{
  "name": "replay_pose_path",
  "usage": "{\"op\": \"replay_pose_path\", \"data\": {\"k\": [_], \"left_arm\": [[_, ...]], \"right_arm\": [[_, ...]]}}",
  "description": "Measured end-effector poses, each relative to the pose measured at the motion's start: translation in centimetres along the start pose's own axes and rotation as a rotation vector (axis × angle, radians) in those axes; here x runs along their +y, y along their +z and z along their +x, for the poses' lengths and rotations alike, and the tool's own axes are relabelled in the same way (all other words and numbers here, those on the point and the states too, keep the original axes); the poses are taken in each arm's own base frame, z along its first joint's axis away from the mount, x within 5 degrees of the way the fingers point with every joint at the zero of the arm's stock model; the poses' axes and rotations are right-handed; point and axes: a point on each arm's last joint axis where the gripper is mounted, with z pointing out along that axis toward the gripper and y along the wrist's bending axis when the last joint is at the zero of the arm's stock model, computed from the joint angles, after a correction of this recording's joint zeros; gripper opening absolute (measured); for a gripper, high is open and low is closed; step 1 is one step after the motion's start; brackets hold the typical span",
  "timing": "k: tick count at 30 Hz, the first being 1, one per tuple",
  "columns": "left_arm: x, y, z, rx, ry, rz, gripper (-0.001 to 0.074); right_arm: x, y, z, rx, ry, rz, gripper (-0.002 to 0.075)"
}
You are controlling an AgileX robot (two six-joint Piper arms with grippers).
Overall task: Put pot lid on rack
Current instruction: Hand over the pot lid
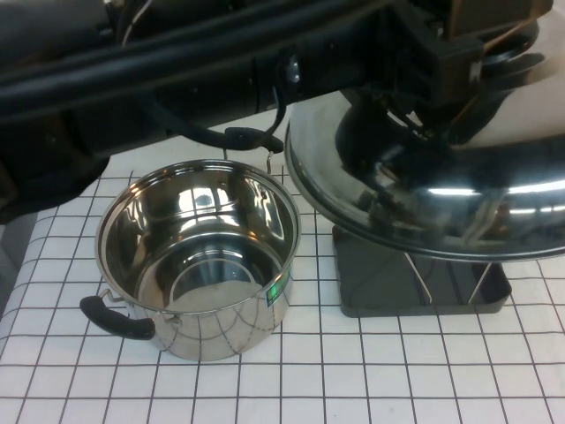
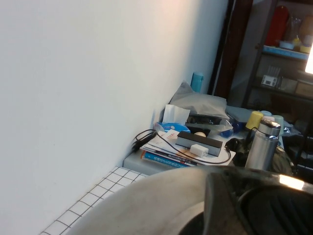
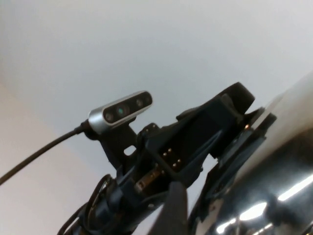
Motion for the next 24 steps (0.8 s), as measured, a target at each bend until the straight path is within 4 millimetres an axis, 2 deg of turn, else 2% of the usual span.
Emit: {"op": "replay_pose_path", "data": {"k": [11,18,20,24], "left_arm": [[-0.4,0.0,0.1,0.009,-0.067,0.039,0.0323],[-0.9,0.2,0.5,0.036,-0.094,0.124,0.0323],[-0.9,0.4,0.8,0.051,-0.101,0.149,0.0323],[-0.7,1.2,1.9,0.091,-0.121,0.204,0.0323]], "right_arm": [[-0.3,0.0,-0.4,-0.047,0.1,0.03,0.0662],[-1.6,1.3,-0.5,0.032,0.162,0.044,0.0657],[-1.8,1.5,-0.5,0.039,0.171,0.049,0.0636],[-1.8,1.6,-0.6,0.039,0.162,0.049,0.0545]]}}
